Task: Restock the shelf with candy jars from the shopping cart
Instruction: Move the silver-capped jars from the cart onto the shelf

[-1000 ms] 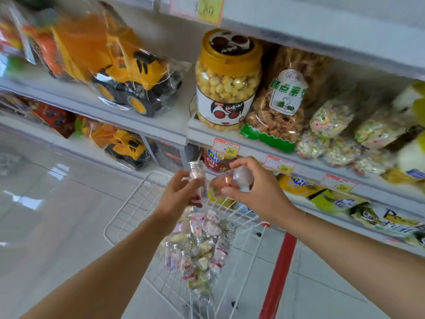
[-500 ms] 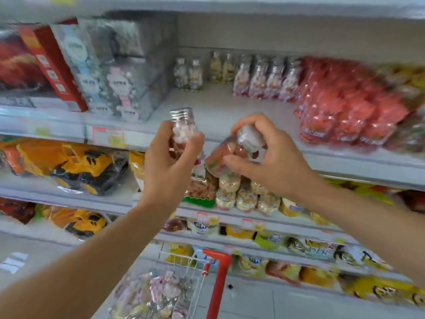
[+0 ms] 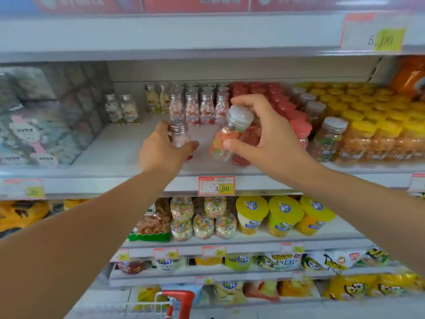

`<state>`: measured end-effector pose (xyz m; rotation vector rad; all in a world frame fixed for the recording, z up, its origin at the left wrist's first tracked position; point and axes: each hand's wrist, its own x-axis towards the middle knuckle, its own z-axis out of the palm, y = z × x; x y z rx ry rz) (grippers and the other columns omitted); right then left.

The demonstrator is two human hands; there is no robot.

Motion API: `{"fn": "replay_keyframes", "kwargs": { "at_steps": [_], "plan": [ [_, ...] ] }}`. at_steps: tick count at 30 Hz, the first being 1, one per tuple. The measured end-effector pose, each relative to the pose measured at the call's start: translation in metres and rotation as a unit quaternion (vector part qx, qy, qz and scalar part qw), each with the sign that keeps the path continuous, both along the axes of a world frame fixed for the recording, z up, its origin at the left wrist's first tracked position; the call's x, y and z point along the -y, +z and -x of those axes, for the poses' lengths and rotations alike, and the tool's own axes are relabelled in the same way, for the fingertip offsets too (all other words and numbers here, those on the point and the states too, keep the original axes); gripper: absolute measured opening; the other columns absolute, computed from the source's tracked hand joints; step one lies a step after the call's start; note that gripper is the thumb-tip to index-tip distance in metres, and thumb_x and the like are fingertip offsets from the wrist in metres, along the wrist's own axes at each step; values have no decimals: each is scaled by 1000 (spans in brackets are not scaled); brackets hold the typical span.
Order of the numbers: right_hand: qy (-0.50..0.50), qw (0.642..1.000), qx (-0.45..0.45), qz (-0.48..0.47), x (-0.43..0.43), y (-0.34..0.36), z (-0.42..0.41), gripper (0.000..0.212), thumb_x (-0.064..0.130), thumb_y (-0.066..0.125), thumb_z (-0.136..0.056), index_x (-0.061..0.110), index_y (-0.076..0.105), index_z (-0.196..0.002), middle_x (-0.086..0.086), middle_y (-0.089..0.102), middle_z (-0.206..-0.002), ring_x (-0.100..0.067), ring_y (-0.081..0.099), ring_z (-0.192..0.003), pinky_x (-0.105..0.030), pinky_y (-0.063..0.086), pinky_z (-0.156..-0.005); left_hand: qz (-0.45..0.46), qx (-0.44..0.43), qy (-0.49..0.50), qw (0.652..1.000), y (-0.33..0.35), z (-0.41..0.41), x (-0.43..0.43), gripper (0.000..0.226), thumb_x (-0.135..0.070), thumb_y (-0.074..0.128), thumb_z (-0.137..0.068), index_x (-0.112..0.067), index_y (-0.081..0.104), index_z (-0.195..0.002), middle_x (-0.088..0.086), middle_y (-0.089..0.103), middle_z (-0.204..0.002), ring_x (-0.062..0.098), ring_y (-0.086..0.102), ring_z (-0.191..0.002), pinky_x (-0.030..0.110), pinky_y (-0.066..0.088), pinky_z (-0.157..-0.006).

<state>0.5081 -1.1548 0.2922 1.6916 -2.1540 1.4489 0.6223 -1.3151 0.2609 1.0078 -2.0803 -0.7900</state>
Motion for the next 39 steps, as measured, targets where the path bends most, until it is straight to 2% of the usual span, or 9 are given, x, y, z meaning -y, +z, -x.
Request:
{"fn": "replay_keyframes", "kwargs": {
  "at_steps": [4,8,11,14,17,24,30,35,39],
  "plan": [
    [16,1000,-10,3,-4,-3,5,62,19,78,-78,16,47,-131,8,58,-117,-6,54,-101,-21,42,-88,14,20,3,1000,-1,4,-6,48,-40,75,-79,-16,46,-107,-10,53,-81,8,49,-69,30,36,-61],
    [26,1000,2,16,-10,-1,10,62,21,77,-78,16,48,-132,6,60,-118,-8,57,-101,-29,46,-89,115,29,18,993,-12,-3,-14,66,-40,62,-77,-6,41,-130,13,43,-125,28,41,-115,33,32,-94],
    [28,999,8,20,-24,3,16,61,24,76,-78,18,48,-132,7,60,-119,-10,59,-106,-37,48,-94,228,-36,13,973,-4,-13,-37,50,-22,49,-76,-8,47,-124,12,42,-117,23,36,-109,23,20,-90],
    [31,999,9,8,-43,10,24,58,24,74,-79,22,49,-131,10,59,-119,-8,60,-106,-39,49,-95,282,-72,-80,953,8,-7,-66,40,-18,45,-77,-10,56,-114,0,45,-106,13,34,-101,26,25,-86],
    [12,1000,0,-7,-68,14,39,56,22,75,-79,25,50,-130,15,58,-119,-6,60,-105,-38,49,-94,282,-78,-150,945,15,13,-91,38,-25,44,-78,-13,60,-110,-1,51,-105,16,39,-103,29,31,-87],
    [-96,991,-80,-56,-129,14,94,58,22,79,-76,22,53,-128,10,52,-120,-8,55,-105,-37,47,-93,325,-8,-185,928,17,75,-121,43,-36,43,-73,-19,60,-109,-3,57,-117,21,36,-114,33,25,-93],
    [-111,983,-100,-106,-144,12,120,61,19,78,-78,27,49,-131,4,52,-127,-13,50,-117,-39,42,-101,351,65,-189,915,19,110,-127,54,-34,50,-72,-20,57,-125,-3,55,-130,26,33,-126,36,17,-101],
    [-111,973,-131,-152,-139,14,127,62,27,77,-79,35,47,-132,14,48,-138,-11,39,-131,-44,25,-110,354,96,-192,910,13,119,-127,60,-34,49,-72,-17,56,-129,2,56,-131,29,38,-128,38,14,-107],
    [-115,962,-160,-189,-133,14,132,62,34,78,-76,38,48,-130,17,50,-131,-10,36,-126,-37,21,-101,346,97,-185,915,6,119,-124,59,-39,44,-73,-19,56,-128,0,57,-129,28,40,-127,42,16,-110]
  ]
}}
